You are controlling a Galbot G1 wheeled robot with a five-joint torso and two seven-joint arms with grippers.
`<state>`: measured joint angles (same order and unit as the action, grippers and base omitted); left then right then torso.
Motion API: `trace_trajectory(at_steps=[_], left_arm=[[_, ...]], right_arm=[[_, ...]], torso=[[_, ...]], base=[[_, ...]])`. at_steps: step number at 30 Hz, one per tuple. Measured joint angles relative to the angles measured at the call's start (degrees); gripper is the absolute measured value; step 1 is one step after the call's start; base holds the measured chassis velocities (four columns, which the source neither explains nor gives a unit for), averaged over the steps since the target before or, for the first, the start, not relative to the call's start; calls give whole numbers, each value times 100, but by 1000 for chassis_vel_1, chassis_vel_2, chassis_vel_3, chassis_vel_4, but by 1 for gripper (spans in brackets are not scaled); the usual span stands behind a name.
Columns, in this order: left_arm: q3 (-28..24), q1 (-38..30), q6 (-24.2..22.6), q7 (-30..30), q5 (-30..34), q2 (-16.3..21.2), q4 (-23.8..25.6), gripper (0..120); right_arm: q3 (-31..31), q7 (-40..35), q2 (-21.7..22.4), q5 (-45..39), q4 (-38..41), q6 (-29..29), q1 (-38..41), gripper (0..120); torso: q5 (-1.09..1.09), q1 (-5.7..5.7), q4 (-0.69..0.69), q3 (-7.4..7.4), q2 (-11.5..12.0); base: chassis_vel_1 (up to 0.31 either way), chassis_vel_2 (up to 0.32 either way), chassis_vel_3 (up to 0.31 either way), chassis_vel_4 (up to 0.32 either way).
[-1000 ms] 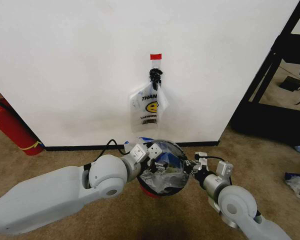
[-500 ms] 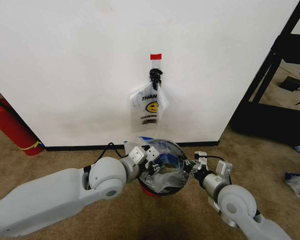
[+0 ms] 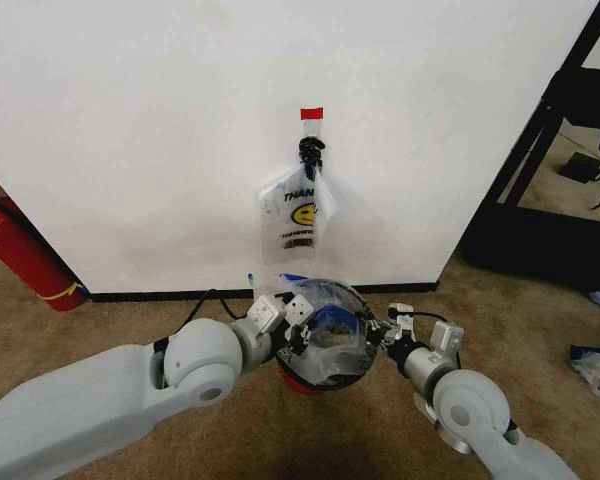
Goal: Pick up the garbage bag from the wall and place it over the trash bin.
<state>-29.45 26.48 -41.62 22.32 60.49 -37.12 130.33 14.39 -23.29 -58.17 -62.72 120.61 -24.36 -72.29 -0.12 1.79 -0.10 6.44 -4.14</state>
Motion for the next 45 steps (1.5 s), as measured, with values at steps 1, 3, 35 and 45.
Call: trace_trajectory(at_steps=[1,3,35,45], left_arm=[[26,26,10,-3,3,19,33,0],[243,268,111,-5,8,153,266,0],[2001,3975,1454,-1009,-2669,194,438,0],[2114,4016,1674,-933,-2648,97,475,5]], right_arm=[[6,-14,-9,-13,-8,2,6,0],[22,-84,-62,-110,-52,4,59,0],[619,-755,-231,-1306,-46,-142,102,0],[523,-700,-281,-1147,39,-137,47,0]], torso=[[0,0,0,0,0],[2,0,1,0,0],[2,0,2,0,0],[1,0,1,0,0]], base=[[0,0,0,0],[0,0,0,0],[0,0,0,0],[0,0,0,0]])
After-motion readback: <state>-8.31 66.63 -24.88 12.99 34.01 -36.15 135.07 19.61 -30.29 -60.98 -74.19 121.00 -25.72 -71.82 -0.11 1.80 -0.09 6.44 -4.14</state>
